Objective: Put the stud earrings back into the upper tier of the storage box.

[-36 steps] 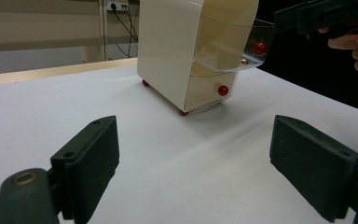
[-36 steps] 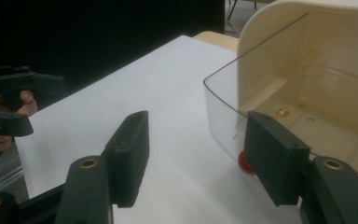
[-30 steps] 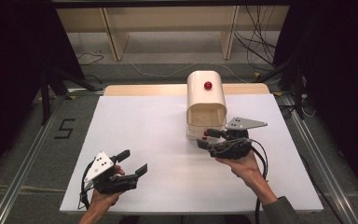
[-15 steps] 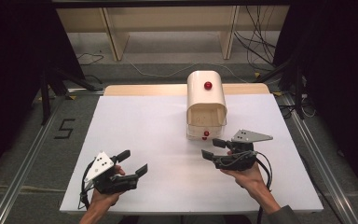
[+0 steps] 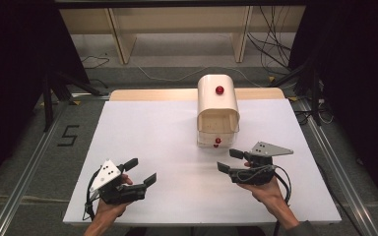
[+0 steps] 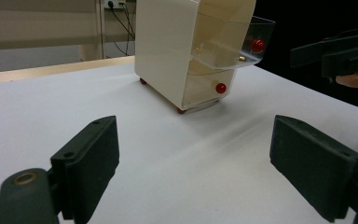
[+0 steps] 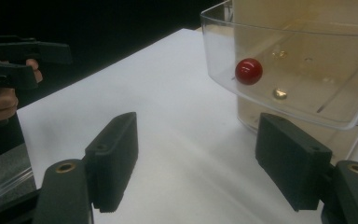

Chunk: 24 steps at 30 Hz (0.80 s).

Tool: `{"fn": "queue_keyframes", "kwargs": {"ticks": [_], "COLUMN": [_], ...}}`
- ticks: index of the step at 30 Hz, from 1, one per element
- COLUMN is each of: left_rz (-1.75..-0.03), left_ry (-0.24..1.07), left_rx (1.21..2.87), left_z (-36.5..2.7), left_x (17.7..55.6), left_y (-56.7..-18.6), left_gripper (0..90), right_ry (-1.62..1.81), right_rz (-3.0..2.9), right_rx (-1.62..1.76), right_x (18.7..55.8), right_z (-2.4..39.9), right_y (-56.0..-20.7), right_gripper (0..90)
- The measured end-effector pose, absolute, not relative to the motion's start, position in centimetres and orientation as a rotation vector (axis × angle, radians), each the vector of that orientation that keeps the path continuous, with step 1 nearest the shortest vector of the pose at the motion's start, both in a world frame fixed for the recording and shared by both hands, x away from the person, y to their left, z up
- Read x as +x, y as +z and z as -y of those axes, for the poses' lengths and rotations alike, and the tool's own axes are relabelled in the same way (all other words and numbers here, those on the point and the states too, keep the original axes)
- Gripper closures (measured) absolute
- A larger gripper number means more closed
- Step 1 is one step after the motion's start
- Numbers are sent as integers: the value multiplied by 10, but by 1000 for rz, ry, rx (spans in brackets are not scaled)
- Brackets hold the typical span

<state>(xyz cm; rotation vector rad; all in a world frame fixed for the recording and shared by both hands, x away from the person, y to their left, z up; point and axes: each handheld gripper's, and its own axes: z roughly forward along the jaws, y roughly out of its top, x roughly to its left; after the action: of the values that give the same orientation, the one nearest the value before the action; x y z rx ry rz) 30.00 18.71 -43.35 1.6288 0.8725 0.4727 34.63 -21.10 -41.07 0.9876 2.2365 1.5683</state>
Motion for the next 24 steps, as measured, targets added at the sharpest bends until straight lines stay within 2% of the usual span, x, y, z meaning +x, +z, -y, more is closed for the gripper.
{"fn": "queue_keyframes", "kwargs": {"ticks": [24], "left_rz": [-861], "left_ry": [450], "left_rx": [1649], "left_z": [-186], "left_x": [300], "left_y": [-434], "left_gripper": [151], "right_ry": [1544], "right_rz": [-2154], "right_rx": [975], "right_x": [322], "right_z": [239], "right_y": [-437], "right_gripper": [283]}}
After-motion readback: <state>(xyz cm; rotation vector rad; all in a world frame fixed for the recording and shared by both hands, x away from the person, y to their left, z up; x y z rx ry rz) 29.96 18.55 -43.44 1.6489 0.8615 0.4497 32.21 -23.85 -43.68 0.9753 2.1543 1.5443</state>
